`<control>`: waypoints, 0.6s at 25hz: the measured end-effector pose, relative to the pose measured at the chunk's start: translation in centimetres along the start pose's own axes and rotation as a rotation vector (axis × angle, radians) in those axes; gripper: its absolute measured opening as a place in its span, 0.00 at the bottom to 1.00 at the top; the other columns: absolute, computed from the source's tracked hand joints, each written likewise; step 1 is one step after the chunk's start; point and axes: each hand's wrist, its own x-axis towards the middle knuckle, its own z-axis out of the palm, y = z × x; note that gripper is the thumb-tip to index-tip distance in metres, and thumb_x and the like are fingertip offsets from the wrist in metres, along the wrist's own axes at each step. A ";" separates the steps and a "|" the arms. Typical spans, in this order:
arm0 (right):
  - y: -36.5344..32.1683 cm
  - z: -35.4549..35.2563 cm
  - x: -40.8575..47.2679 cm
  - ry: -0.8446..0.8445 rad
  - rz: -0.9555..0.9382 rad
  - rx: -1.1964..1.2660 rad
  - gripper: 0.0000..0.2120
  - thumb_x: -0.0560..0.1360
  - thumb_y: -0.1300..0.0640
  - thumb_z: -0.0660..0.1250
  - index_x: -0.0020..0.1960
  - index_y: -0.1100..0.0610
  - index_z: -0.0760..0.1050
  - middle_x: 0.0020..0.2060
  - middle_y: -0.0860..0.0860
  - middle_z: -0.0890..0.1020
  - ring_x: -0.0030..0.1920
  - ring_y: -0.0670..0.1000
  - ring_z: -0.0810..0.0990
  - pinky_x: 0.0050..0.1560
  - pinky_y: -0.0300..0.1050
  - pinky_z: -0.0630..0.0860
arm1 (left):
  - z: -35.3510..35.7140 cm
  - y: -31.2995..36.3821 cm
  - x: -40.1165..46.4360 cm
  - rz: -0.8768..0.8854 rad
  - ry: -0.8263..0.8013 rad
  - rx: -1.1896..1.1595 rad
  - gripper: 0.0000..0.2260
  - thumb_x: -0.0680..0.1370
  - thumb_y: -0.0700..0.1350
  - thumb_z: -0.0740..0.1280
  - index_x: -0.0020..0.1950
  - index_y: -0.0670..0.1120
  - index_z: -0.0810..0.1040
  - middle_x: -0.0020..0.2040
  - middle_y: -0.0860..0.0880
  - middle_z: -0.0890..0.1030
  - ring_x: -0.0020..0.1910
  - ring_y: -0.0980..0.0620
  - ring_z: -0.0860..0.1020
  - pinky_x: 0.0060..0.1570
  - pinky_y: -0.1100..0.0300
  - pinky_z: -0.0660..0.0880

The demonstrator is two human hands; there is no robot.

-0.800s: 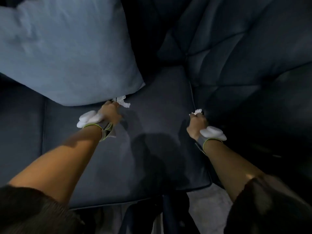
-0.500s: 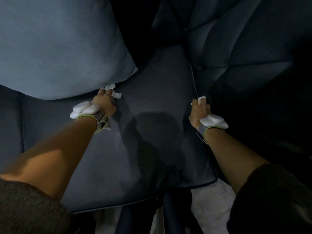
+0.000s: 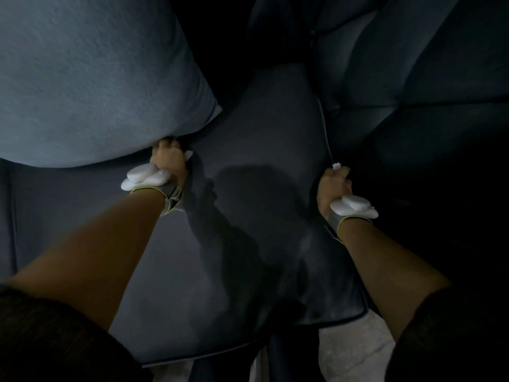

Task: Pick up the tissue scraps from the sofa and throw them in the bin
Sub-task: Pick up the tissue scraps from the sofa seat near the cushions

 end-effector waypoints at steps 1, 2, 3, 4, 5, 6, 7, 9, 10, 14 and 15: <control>0.2 0.0 0.1 0.020 0.012 0.029 0.20 0.79 0.67 0.50 0.70 0.72 0.57 0.69 0.71 0.60 0.63 0.68 0.71 0.64 0.57 0.70 | -0.1 0.2 0.3 0.004 0.030 0.009 0.17 0.80 0.37 0.55 0.68 0.33 0.67 0.69 0.31 0.67 0.67 0.33 0.67 0.65 0.44 0.64; 0.4 -0.1 0.1 0.025 0.020 0.066 0.19 0.79 0.68 0.51 0.69 0.72 0.59 0.67 0.71 0.63 0.62 0.68 0.72 0.63 0.57 0.71 | -0.2 0.3 0.5 -0.017 0.063 -0.009 0.16 0.80 0.36 0.55 0.65 0.30 0.69 0.66 0.29 0.70 0.65 0.32 0.69 0.63 0.43 0.66; 0.6 0.0 0.2 0.020 0.007 0.078 0.18 0.78 0.68 0.51 0.67 0.71 0.62 0.66 0.70 0.65 0.61 0.67 0.73 0.61 0.56 0.72 | -0.3 0.5 0.5 -0.040 0.082 -0.031 0.15 0.80 0.35 0.55 0.62 0.29 0.71 0.64 0.28 0.73 0.63 0.31 0.71 0.61 0.42 0.67; 0.8 -0.1 0.1 0.002 -0.025 0.046 0.16 0.78 0.68 0.52 0.65 0.70 0.65 0.64 0.69 0.67 0.60 0.67 0.74 0.60 0.56 0.73 | -0.3 0.6 0.7 -0.078 0.080 -0.056 0.15 0.80 0.36 0.55 0.60 0.28 0.73 0.62 0.28 0.74 0.62 0.31 0.72 0.60 0.43 0.68; 0.7 -0.2 0.1 0.008 -0.049 0.037 0.15 0.77 0.67 0.53 0.63 0.69 0.67 0.63 0.68 0.68 0.58 0.66 0.75 0.59 0.55 0.74 | -0.6 0.8 0.5 -0.096 0.084 -0.066 0.15 0.80 0.36 0.56 0.59 0.28 0.74 0.61 0.28 0.75 0.62 0.32 0.73 0.60 0.44 0.68; 0.6 -0.3 0.0 0.008 -0.074 0.032 0.14 0.77 0.67 0.54 0.61 0.68 0.69 0.62 0.67 0.69 0.58 0.66 0.75 0.58 0.54 0.75 | -0.7 1.0 0.4 -0.115 0.090 -0.081 0.15 0.80 0.36 0.55 0.58 0.28 0.75 0.60 0.29 0.76 0.61 0.32 0.73 0.60 0.45 0.69; 0.4 -0.5 -0.3 0.003 -0.095 0.013 0.13 0.77 0.67 0.56 0.60 0.67 0.70 0.62 0.66 0.70 0.57 0.66 0.76 0.57 0.54 0.75 | -0.8 0.9 0.3 -0.118 0.096 -0.085 0.15 0.80 0.37 0.55 0.57 0.28 0.75 0.59 0.29 0.77 0.60 0.32 0.74 0.59 0.45 0.69; -0.1 -1.2 -1.1 0.002 -0.111 0.008 0.13 0.76 0.66 0.58 0.61 0.65 0.70 0.62 0.64 0.70 0.57 0.65 0.76 0.57 0.54 0.76 | -1.4 0.7 -0.4 -0.093 0.073 -0.077 0.15 0.80 0.37 0.55 0.56 0.29 0.76 0.59 0.30 0.77 0.60 0.33 0.74 0.59 0.45 0.70; -0.3 -1.4 -1.3 -0.004 -0.125 -0.001 0.14 0.77 0.66 0.57 0.62 0.65 0.69 0.63 0.64 0.69 0.58 0.65 0.76 0.57 0.54 0.75 | -1.5 0.8 -0.7 -0.073 0.054 -0.072 0.14 0.80 0.36 0.56 0.56 0.30 0.76 0.59 0.30 0.77 0.60 0.33 0.74 0.59 0.45 0.70; -1.2 -3.0 -2.7 -0.006 -0.153 0.000 0.15 0.78 0.66 0.54 0.64 0.65 0.68 0.64 0.65 0.69 0.59 0.64 0.75 0.59 0.53 0.74 | -2.7 1.1 -2.4 -0.076 0.032 -0.071 0.12 0.79 0.37 0.57 0.57 0.32 0.76 0.61 0.32 0.77 0.61 0.34 0.74 0.59 0.47 0.69; -1.4 -3.7 -3.2 0.011 -0.152 0.025 0.15 0.79 0.66 0.53 0.64 0.65 0.68 0.64 0.65 0.69 0.60 0.64 0.75 0.59 0.52 0.73 | -3.3 1.1 -3.2 -0.082 0.025 -0.078 0.12 0.79 0.37 0.57 0.57 0.32 0.76 0.61 0.32 0.76 0.62 0.35 0.73 0.60 0.47 0.69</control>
